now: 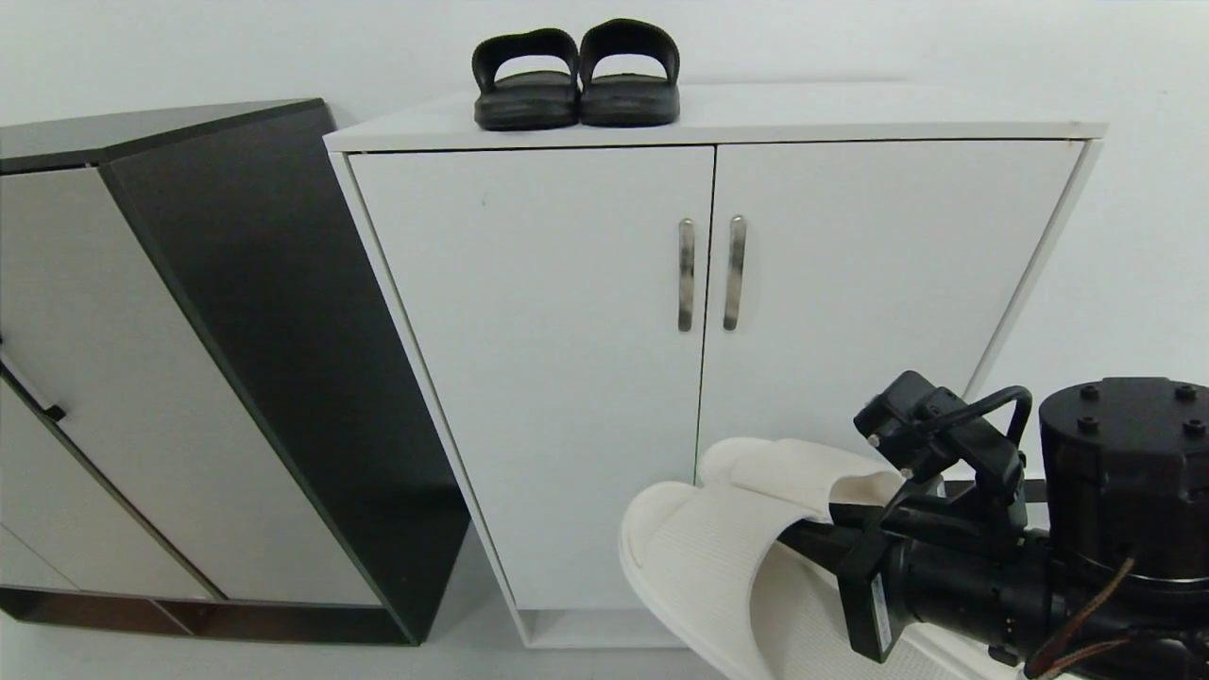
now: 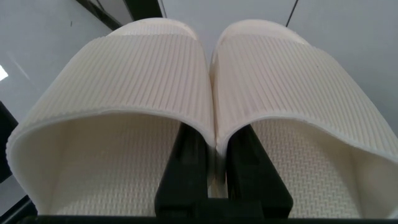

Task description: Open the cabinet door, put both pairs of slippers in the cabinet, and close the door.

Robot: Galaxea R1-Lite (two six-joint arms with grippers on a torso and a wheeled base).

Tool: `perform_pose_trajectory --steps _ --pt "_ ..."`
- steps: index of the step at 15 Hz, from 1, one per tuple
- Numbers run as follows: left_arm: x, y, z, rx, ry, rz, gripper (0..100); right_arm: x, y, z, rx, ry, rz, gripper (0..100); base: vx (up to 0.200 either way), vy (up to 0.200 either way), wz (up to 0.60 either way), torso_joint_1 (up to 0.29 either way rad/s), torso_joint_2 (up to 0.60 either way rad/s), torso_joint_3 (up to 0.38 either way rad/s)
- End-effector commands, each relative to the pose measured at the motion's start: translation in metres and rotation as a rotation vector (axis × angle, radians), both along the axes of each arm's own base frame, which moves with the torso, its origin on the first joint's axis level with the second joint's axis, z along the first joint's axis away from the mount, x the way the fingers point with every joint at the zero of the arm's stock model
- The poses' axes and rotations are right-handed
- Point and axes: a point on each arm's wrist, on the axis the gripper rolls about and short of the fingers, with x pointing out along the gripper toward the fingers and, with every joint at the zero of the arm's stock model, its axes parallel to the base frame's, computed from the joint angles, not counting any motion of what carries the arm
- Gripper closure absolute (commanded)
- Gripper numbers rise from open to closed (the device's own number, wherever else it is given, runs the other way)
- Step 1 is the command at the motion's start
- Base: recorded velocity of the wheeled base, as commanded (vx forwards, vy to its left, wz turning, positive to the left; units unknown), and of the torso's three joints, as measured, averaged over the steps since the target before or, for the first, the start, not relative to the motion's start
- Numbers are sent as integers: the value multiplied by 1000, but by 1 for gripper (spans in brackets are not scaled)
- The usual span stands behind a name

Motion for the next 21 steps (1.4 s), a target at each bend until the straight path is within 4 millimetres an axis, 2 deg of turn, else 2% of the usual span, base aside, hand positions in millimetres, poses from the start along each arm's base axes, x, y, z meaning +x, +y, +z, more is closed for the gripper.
perform_pose_trajectory --steps 1,7,9,10,12,13,16,17,19,21 --pt "0 0 0 6 2 -6 0 1 1 -2 -2 6 1 100 0 0 0 -12 217 212" --pt "4 -1 4 80 41 -88 0 0 -3 -2 0 6 -5 100 0 0 0 -2 33 28" --pt "11 -2 56 -43 22 -170 0 0 -3 -1 1 3 -3 100 0 0 0 0 0 0" --pt "24 -4 75 -53 70 -249 0 0 -3 -1 5 0 -3 100 0 0 0 0 0 0" --pt "52 -9 97 -67 117 -407 0 -1 -5 0 15 -14 -1 100 0 0 0 0 0 0" --pt "71 -13 103 -78 136 -530 0 -3 -6 0 29 -20 13 100 0 0 0 0 0 0" --pt "122 -32 111 -82 179 -740 0 -7 -9 2 58 -27 53 100 0 0 0 0 0 0" --pt "130 -39 114 -81 177 -778 0 -7 -9 2 60 -27 58 100 0 0 0 0 0 0" --pt "147 -64 130 -84 157 -907 0 -7 -9 1 57 -23 61 100 0 0 0 0 0 0" --pt "158 -89 144 -100 156 -965 0 -6 -8 2 59 -26 60 100 0 0 0 0 0 0"
